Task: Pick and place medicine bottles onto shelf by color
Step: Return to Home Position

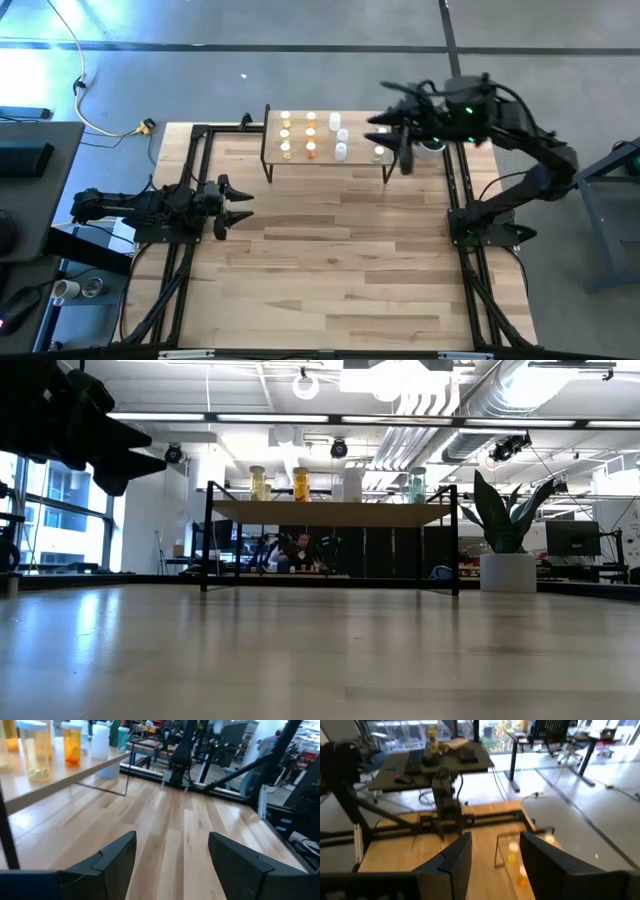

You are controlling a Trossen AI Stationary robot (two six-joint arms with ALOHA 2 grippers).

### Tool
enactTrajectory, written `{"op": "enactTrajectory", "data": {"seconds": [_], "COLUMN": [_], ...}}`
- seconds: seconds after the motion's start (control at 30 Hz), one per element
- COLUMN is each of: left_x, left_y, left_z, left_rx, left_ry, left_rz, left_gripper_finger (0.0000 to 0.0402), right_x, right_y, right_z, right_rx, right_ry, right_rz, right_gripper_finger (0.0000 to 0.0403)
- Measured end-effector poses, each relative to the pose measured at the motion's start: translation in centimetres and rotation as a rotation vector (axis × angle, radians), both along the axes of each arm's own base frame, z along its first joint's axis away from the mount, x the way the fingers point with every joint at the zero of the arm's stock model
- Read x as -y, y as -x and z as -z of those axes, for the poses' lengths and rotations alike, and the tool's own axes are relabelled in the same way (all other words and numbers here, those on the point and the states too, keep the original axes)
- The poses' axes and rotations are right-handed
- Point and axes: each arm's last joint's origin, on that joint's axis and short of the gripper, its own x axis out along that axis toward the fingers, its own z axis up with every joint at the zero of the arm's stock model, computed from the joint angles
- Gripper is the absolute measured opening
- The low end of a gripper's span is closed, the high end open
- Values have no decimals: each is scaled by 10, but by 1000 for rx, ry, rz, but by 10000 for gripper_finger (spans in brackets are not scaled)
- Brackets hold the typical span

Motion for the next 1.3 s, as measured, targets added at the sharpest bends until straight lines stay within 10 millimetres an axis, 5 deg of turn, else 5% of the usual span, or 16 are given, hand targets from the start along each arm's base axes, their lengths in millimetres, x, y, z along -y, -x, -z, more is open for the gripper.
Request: {"op": "enactTrajectory", "data": {"seconds": [0.27, 0.53, 0.97, 1.3], "left_x": [-1, -1, -1, -1], "left_y": [-1, -1, -1, -1], "left_z": [2, 2, 2, 2], "left_rx": [-15, -16, -16, -16], "left_ry": [52, 46, 46, 46], "left_rz": [-20, -18, -17, -16], "left_gripper_finger": [239, 239, 239, 239], "right_x": [-17, -24, -26, -26], "right_y": [60, 107, 134, 140], "right_z": [55, 138, 269, 312], "right_rx": [47, 205, 299, 334], "right_ry": [-56, -110, -295, -304], "right_rz": [7, 5, 15, 6], "right_gripper_finger": [158, 158, 158, 158]}}
